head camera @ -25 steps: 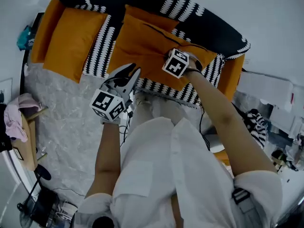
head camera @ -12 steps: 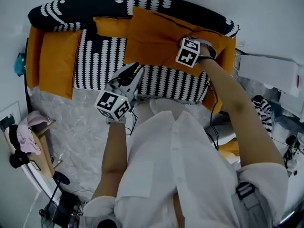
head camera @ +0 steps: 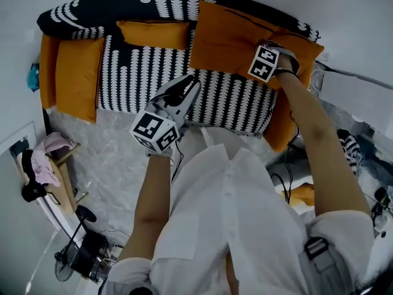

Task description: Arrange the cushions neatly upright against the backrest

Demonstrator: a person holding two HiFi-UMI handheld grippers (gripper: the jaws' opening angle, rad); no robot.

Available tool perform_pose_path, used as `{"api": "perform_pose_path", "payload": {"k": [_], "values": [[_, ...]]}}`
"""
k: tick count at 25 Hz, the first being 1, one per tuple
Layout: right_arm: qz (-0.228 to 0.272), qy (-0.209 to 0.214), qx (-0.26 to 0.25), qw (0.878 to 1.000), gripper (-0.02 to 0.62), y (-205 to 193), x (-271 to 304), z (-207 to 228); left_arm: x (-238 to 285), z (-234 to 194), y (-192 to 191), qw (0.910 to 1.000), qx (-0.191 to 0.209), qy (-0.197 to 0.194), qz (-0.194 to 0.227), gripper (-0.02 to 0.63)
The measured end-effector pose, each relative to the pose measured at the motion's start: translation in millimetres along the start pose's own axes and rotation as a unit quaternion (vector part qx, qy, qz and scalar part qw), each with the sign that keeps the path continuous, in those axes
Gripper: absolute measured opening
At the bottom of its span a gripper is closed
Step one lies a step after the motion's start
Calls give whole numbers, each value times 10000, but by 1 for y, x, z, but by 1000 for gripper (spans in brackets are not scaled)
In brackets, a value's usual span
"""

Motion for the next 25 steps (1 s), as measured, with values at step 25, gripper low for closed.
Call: {"api": "perform_pose_path", "payload": {"k": [25], "values": [[1090,-228,1540,9818,207,-4,-45,-15,-20,33,4,9984,-76,283,481,92]]}}
Point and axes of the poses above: the fingertips, and each gripper's own axes: x forward along the fingers, z to its right, y out of its top, the point moved 9 cm from there along -x, backward along the fingers, and after that the axes turned 2 degrees about x, right-handed, at the moved point
